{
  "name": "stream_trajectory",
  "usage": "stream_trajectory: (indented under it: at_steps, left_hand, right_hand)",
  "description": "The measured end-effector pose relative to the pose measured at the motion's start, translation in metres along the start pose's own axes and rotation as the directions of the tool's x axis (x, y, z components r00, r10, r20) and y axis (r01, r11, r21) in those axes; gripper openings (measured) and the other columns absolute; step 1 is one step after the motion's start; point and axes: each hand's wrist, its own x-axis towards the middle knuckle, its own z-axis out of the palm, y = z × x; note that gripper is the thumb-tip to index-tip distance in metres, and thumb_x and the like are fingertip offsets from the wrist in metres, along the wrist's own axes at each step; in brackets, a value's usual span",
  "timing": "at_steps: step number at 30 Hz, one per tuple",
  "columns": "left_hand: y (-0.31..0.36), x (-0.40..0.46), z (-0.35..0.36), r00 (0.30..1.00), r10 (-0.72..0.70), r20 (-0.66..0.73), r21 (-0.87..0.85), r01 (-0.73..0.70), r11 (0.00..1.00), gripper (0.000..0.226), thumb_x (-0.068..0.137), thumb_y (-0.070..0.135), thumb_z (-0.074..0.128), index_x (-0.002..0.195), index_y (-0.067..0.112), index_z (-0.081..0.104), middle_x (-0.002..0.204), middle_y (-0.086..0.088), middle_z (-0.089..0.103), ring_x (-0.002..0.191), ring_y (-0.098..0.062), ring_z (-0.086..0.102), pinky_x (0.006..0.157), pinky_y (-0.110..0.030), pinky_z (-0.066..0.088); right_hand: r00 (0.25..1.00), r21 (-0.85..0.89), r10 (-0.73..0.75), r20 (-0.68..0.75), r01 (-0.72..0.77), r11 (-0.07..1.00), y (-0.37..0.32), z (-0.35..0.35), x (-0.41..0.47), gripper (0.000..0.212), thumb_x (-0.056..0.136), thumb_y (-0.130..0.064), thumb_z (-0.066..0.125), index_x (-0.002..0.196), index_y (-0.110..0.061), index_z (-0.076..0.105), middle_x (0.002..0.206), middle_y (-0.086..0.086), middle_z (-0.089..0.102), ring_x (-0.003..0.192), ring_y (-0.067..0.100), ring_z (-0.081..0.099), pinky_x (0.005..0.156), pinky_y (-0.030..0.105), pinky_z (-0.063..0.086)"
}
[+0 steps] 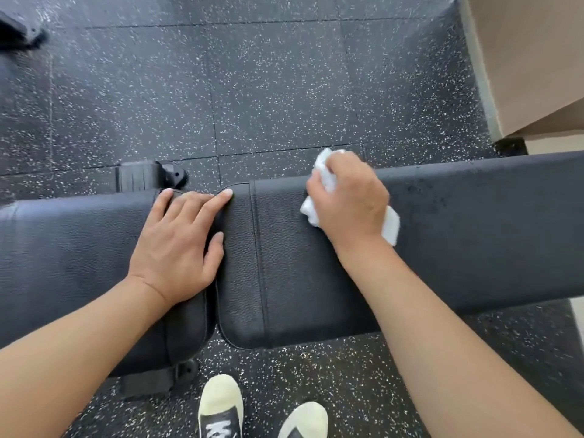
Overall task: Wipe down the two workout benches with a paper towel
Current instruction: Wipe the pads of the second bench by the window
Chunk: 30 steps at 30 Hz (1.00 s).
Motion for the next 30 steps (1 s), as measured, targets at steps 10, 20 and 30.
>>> stream_trajectory:
  at_steps: [10,20,30]
  left_hand:
    - [-0.001,-0.001,0.001,1.000,-0.004,0.000,-0.025,0.004,1.000,0.067,0.095,0.037,0.043,0.159,0.017,0.041,0.135,-0.007,0.058,0.130,-0.033,0.054,0.124,-0.058,0.025]
    - [-0.001,-0.002,0.000,1.000,-0.011,0.004,-0.055,0.011,0.998,0.065,0.096,0.039,0.044,0.157,0.016,0.041,0.134,-0.005,0.058,0.131,-0.030,0.052,0.126,-0.057,0.023]
    - [0.003,-0.006,-0.010,0.997,-0.046,0.054,-0.071,0.050,0.996,0.056,0.100,0.037,0.041,0.148,0.010,0.051,0.140,-0.009,0.059,0.135,-0.031,0.051,0.126,-0.058,0.022]
  right_hand:
    - [0.828,0.211,-0.548,0.121,0.518,0.829,-0.022,-0.021,-0.121,0.020,0.095,-0.027,0.065,0.080,-0.015,0.060,0.074,0.001,0.048,0.063,0.021,0.038,0.052,0.036,0.034]
    - [0.989,-0.013,-0.151,-0.005,0.151,0.989,-0.026,0.006,-0.024,0.020,0.092,-0.032,0.059,0.080,-0.017,0.055,0.074,0.001,0.054,0.063,0.024,0.053,0.050,0.030,0.035]
    - [0.956,0.040,-0.283,0.074,0.281,0.959,-0.088,0.018,-0.040,0.020,0.090,-0.030,0.066,0.080,-0.015,0.059,0.078,0.003,0.058,0.066,0.025,0.054,0.054,0.035,0.039]
